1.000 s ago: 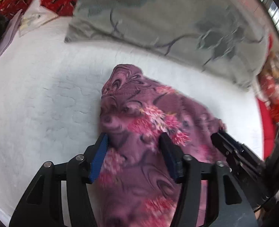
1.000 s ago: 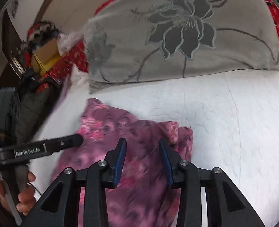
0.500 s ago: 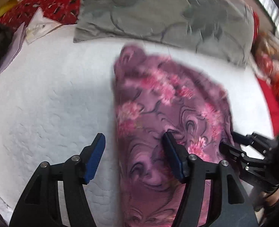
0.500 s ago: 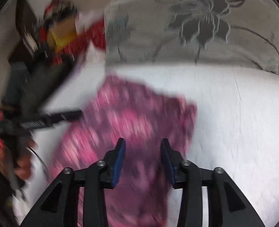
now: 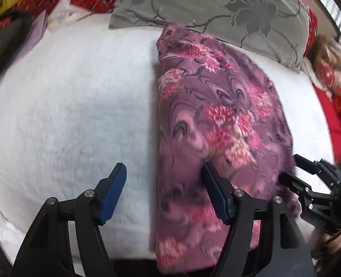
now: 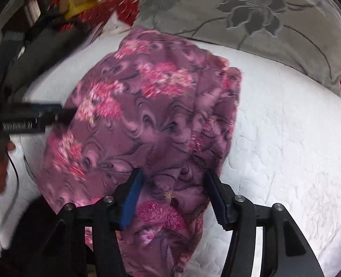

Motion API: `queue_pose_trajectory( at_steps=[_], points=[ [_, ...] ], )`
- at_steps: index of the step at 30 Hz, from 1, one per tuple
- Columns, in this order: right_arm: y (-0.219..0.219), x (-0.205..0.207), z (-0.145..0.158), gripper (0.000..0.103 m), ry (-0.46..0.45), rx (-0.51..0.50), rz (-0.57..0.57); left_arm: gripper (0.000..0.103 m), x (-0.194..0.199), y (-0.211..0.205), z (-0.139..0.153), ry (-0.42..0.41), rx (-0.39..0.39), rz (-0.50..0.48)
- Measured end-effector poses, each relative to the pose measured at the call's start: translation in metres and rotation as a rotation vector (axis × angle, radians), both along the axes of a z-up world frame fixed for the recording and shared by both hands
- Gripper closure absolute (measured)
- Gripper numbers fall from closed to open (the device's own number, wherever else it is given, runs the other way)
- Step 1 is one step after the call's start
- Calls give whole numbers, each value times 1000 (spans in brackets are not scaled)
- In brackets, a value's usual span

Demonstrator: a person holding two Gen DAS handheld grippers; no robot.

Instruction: Fold small clothes

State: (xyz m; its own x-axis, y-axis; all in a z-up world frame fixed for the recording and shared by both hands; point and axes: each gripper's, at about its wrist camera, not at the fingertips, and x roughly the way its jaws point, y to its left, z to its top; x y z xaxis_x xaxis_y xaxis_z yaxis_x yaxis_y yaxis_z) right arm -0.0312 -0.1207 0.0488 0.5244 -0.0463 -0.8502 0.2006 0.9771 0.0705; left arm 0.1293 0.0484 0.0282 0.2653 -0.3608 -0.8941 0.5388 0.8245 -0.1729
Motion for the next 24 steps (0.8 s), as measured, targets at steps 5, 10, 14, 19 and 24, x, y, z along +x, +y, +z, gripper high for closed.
queue_pose_trajectory(
  at_steps=[5, 10, 14, 19, 24],
  points=[
    [3, -24, 2, 45, -15, -10, -16, 35, -16, 6, -11, -7, 24, -2],
    [-13, -35, -1, 41, 6, 62, -88, 35, -19, 5, -14, 6, 25, 14],
    [-15, -33, 14, 41, -28, 8, -85, 35, -18, 3, -16, 2, 30, 17],
    [-26, -23, -13, 39, 39, 7, -108, 35, -18, 7, -17, 17, 16, 21],
    [-38, -13, 10, 39, -53, 43, -144, 35, -1, 6, 3, 24, -56, 30]
  ],
)
